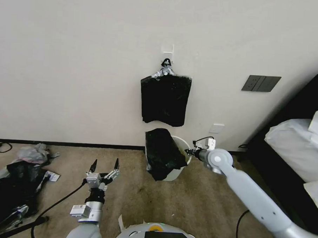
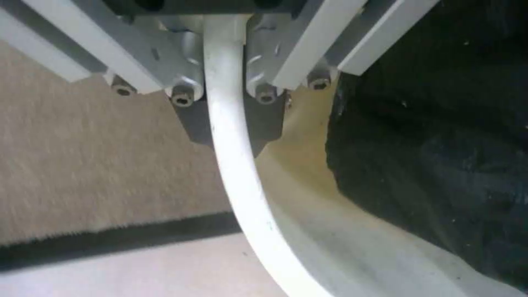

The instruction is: Place a trash bag onto the trash bin.

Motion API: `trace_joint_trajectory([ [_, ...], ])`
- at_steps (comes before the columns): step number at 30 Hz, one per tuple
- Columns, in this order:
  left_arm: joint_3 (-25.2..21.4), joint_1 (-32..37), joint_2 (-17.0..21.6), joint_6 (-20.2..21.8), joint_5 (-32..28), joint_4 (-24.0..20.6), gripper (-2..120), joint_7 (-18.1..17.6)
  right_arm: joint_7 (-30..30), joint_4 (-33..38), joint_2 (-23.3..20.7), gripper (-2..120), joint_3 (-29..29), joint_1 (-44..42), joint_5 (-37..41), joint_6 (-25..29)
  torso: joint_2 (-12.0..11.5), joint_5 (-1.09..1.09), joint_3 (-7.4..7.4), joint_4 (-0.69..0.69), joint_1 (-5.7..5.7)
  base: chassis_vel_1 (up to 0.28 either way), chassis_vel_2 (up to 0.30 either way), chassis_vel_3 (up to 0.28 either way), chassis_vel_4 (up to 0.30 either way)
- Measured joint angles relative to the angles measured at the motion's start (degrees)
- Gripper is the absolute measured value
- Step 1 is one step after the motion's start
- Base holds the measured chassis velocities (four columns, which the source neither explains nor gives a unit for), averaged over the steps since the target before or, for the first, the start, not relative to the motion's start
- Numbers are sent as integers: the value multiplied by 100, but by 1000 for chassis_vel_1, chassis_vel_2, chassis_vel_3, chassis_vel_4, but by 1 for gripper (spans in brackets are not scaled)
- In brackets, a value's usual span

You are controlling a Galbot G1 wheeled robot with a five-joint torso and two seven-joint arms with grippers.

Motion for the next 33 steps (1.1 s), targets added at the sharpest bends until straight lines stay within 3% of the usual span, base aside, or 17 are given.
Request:
trace_joint_trajectory([
  [5,-96,51,46,13,-96,-25,100,-14,355,607,193,2,484,-903,-237,113,0,0,0,0,0,0,0,0,0],
  [16,-201,181,43,14,-144,-35,100,-21,417,801,714,2,824,-1687,-914,327,0,-1,0,0,0,0,0,0,0],
  [33,-142,277,-80,-24,-92,-74,100,-28,-250,552,929,2,353,-1803,-1665,460,0,0,0,0,0,0,0,0,0],
])
